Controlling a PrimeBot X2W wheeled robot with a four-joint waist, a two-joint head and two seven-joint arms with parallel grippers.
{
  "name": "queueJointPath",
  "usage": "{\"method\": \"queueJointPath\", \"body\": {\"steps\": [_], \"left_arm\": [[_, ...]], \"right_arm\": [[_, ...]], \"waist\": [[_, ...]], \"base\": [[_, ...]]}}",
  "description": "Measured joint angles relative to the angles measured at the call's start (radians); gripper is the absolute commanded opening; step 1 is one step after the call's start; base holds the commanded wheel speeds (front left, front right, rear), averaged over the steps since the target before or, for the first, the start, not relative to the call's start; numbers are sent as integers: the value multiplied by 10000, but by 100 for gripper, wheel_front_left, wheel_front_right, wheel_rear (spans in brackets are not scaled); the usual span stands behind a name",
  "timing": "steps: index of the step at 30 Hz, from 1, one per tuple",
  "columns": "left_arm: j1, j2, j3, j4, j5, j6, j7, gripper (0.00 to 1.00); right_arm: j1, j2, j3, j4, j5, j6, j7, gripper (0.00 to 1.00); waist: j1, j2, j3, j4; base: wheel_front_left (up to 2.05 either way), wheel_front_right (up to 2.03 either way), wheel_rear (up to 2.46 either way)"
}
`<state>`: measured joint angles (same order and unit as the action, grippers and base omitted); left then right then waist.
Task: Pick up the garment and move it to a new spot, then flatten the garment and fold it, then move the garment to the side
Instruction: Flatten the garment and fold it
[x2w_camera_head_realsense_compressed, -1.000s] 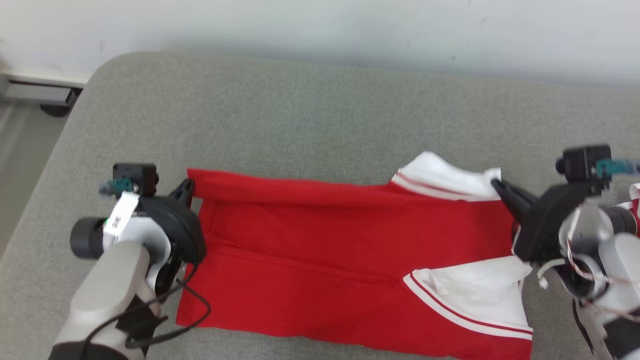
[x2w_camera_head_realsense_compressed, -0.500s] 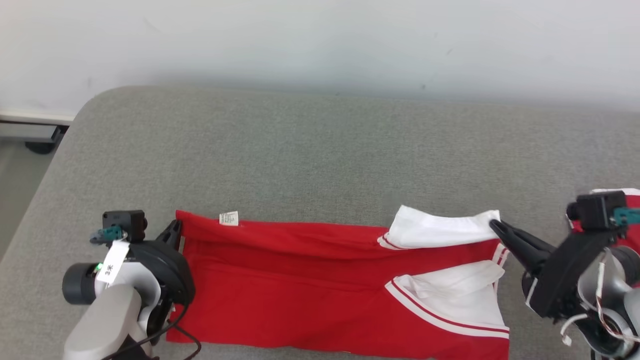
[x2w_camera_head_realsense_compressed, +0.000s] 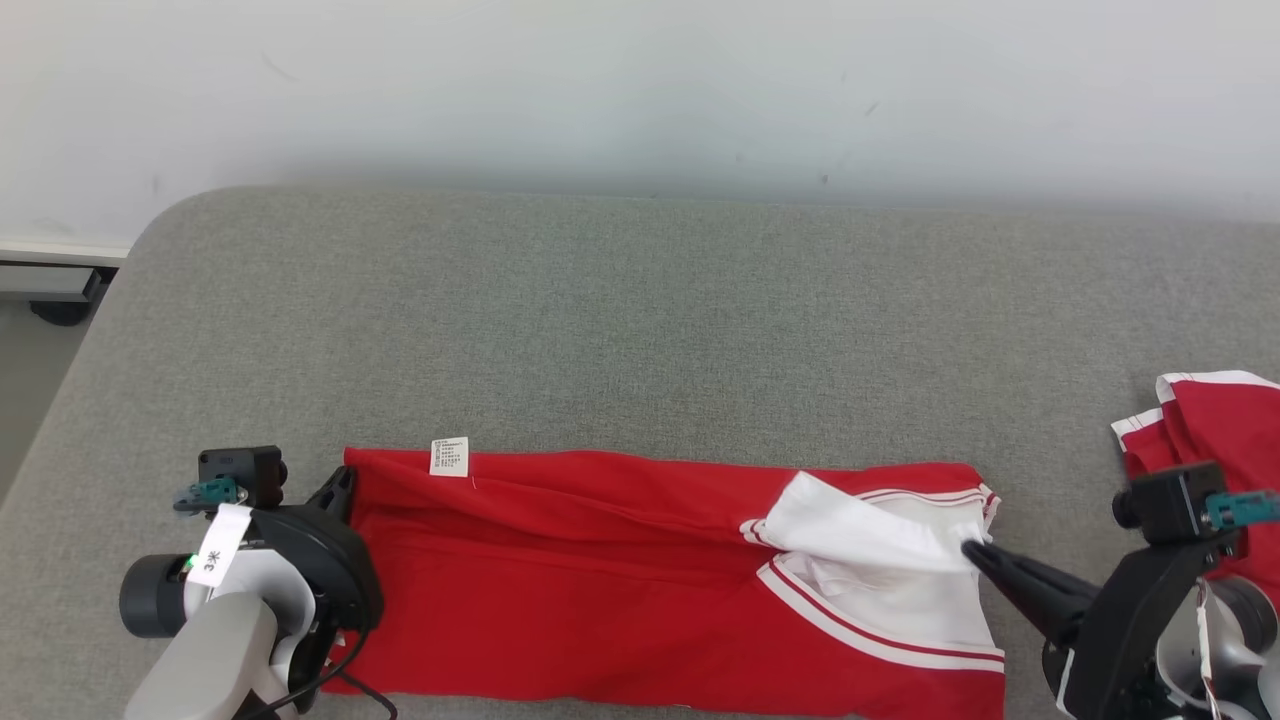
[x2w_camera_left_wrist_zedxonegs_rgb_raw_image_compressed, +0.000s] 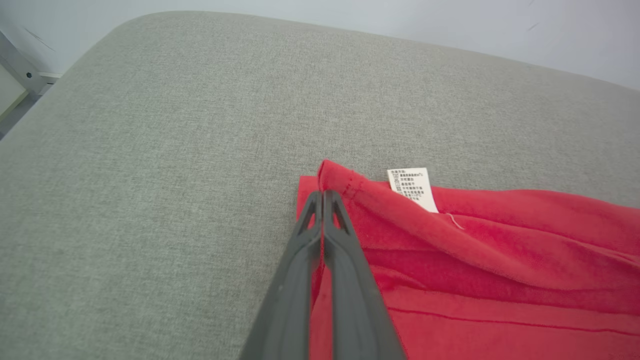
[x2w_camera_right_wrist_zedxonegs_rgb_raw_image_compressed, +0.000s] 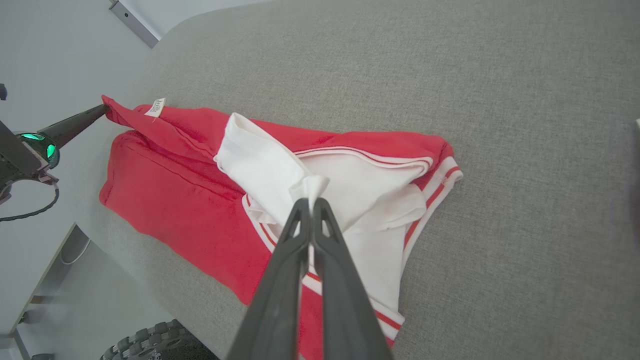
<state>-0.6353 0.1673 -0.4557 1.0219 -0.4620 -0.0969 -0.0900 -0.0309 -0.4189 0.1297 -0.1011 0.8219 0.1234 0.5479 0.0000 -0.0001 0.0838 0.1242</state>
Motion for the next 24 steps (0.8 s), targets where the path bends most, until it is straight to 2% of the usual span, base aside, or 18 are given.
{"method": "queueJointPath", "body": {"steps": [3, 4, 5, 6, 7, 8, 14, 19, 24], "left_arm": [[15, -10, -6, 40, -13, 2, 2, 0], [19, -19, -6, 56, -15, 4, 2, 0], [35, -36, -8, 71, -23, 8, 2, 43], [79, -50, -10, 88, -27, 8, 8, 74], [147, -59, -8, 119, -33, 10, 15, 100], [217, -73, -10, 178, -44, 13, 17, 100], [443, 15, 21, 334, -44, 182, 15, 100], [779, 174, 142, 326, -54, 368, -267, 100], [1162, 336, 247, -79, -44, 677, -1108, 100]], "right_arm": [[247, -142, 38, -19, 84, 0, 224, 0], [306, -150, 44, 4, 127, 0, 257, 3], [359, -157, 46, 8, 144, 0, 291, 31], [417, -180, 58, 12, 144, 0, 368, 37], [474, -209, 75, 29, 144, 0, 437, 43], [539, -242, 92, 42, 142, -2, 514, 100], [1097, -382, 318, 265, 221, -19, 1016, 100], [1517, -481, 382, 422, 224, -280, 1300, 100], [1551, -297, 23, 305, 132, -537, 746, 100]], "waist": [[0, 0, -21, 16], [0, 0, -41, 26], [0, 0, -67, 37], [0, 0, -95, 48], [0, 0, -122, 60], [0, 1, -149, 72], [0, 0, -346, 123], [0, 0, -573, 144], [-1, 0, -856, 153]], "base": [[0, 0, 0], [0, 0, 0], [0, 0, 0], [0, 0, 0], [0, 0, 0], [0, 0, 0], [0, 0, 0], [0, 0, 0], [0, 0, 0]]}}
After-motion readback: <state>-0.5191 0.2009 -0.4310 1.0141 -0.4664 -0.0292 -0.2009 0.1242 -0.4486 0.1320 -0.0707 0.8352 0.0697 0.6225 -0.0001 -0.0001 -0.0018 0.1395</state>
